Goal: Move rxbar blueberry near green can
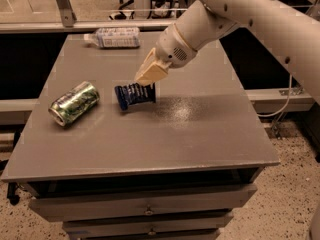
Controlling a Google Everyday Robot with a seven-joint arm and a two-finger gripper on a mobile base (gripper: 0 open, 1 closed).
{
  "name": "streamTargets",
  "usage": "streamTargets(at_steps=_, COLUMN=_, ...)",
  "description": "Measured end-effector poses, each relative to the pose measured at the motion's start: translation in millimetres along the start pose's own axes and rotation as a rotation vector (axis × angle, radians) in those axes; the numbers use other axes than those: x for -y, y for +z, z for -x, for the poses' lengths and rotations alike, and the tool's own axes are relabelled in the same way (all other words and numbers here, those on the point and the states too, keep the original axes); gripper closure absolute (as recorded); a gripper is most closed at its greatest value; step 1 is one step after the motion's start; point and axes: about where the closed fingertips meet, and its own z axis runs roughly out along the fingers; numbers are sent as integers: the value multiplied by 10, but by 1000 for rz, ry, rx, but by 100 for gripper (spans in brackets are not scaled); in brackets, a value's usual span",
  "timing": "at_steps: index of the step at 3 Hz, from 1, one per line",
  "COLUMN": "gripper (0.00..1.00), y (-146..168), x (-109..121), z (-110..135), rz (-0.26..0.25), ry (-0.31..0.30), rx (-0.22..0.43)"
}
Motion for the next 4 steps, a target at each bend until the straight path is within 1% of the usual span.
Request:
streamTargets(at_steps=1, gripper=100, y=189, x=102, z=163, rz=-9, ry=1, rx=20)
streamTargets(at_steps=2, gripper=83, y=343, x=159, z=287, rz=-15, ry=-2, rx=25)
streamTargets(at_steps=3, gripper=59, y=416, x=186, z=367, rz=-22, ry=-16, rx=28)
streamTargets(at_steps=4, gripper=36, y=431, x=192, z=397, rz=-29, ry=-28, rx=31)
